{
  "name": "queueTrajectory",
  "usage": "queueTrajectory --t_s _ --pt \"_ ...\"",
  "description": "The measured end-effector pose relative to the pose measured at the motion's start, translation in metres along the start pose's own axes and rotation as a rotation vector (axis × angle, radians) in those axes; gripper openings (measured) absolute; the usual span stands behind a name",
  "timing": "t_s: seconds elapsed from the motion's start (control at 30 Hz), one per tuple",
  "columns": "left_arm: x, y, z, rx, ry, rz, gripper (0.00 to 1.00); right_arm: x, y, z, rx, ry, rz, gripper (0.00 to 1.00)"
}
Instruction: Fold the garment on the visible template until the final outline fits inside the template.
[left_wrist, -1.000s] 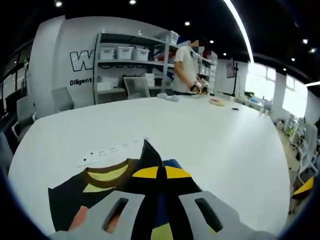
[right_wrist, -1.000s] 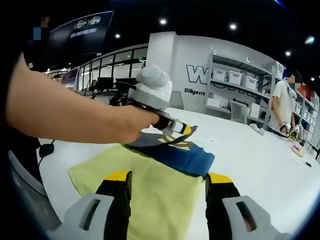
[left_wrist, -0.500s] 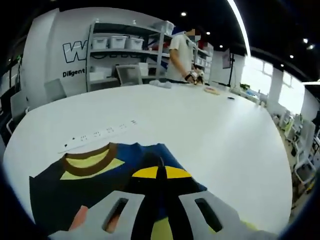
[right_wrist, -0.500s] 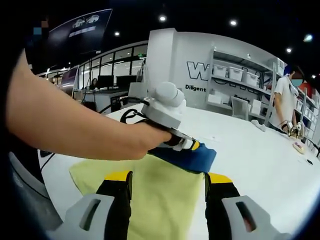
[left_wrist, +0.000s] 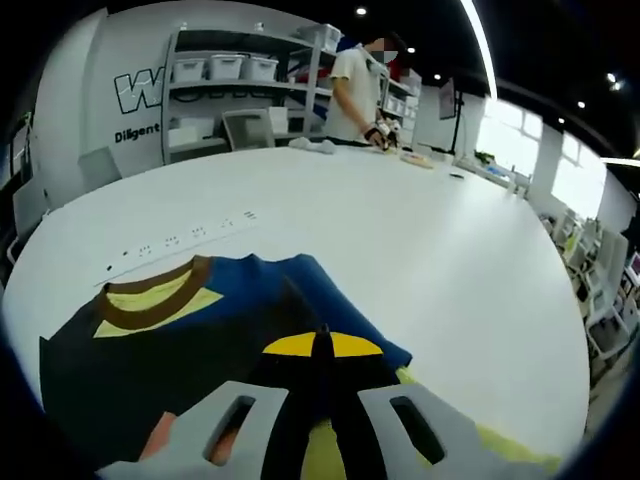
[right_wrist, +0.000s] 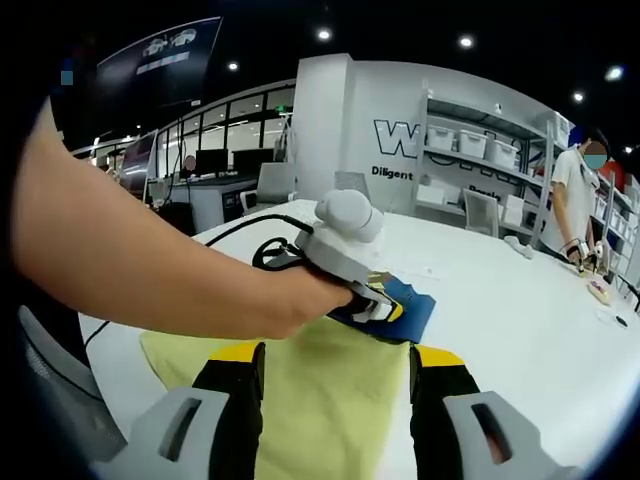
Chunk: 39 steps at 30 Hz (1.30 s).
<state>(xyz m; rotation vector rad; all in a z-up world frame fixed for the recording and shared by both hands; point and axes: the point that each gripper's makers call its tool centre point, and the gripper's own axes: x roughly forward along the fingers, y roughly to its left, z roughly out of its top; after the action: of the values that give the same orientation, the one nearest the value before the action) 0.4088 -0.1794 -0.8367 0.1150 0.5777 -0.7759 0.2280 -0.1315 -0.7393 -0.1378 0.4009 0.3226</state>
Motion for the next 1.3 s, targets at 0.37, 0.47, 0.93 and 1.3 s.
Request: queueTrajectory --t_s 0.37,0.47,0.93,1.3 --pt "0.005 -0.017 -0.007 -0.025 0.035 -0.067 0.00 0.000 -0.001 -0.001 0.000 0.004 -0.004 0.55" --pt "0.006 -0.018 -0.010 -0.023 0.046 -0.067 0.01 -0.001 -0.002 -0.001 0.002 0.002 -0.008 0.55" --pt "-0.004 -0.018 -0.005 -0.032 0.044 -0.081 0.02 -0.001 -0.002 -0.001 -0.002 0.004 -0.006 0.55" --pt "-0.027 -0.002 0.016 -0.014 -0.032 -0.049 0.08 0.002 0.001 -0.005 -0.019 0.021 -0.001 0.55"
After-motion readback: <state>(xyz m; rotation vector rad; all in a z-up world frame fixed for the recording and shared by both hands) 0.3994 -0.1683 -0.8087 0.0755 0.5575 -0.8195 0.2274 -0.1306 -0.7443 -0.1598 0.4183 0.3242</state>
